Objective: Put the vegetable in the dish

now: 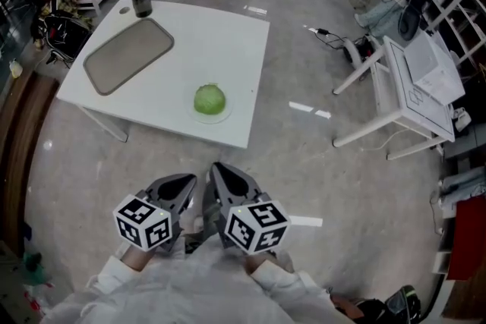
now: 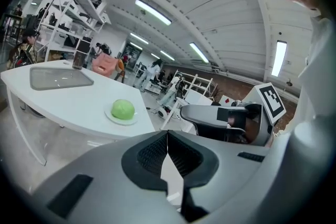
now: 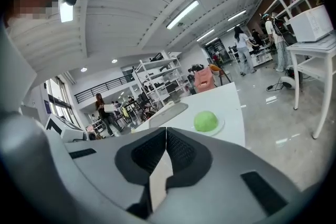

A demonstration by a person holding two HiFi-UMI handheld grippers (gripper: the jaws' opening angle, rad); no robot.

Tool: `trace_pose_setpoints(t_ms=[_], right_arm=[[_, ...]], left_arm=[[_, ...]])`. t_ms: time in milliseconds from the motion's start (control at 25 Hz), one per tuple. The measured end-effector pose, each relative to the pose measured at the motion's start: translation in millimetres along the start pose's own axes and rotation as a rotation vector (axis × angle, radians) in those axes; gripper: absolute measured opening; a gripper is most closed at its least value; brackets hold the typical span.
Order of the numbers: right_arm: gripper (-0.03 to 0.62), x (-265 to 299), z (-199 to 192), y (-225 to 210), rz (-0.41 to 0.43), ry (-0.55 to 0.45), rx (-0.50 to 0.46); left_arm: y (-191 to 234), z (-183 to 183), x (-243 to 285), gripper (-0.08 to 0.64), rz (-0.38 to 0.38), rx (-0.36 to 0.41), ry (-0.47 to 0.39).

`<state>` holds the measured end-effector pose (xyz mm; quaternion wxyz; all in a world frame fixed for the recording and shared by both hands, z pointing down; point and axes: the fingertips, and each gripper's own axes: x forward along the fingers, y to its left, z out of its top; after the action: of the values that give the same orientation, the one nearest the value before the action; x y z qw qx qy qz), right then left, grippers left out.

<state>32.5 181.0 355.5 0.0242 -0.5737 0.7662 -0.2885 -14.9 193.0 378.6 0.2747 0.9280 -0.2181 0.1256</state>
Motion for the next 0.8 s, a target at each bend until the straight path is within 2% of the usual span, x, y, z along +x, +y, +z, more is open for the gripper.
trace_pose_setpoints(t_ms=[160, 360, 520, 800], right_arm=[[0.014, 26, 17, -22, 0.010, 0.016, -0.005], [0.014, 68, 47, -56, 0.016, 0.044, -0.089], [0.014, 102, 75, -78, 0.062, 0.037, -0.079], [0.014, 146, 106, -107, 0.086, 0.066, -0.104]], left_arm=[[18, 20, 28, 0.009, 0.006, -0.002, 0.003], [49, 52, 65, 0.009, 0.028, -0.004, 0.009], [77, 83, 89, 0.009, 0.073, -0.012, -0.021], [115, 123, 118, 0.009, 0.131, -0.029, -0.062]])
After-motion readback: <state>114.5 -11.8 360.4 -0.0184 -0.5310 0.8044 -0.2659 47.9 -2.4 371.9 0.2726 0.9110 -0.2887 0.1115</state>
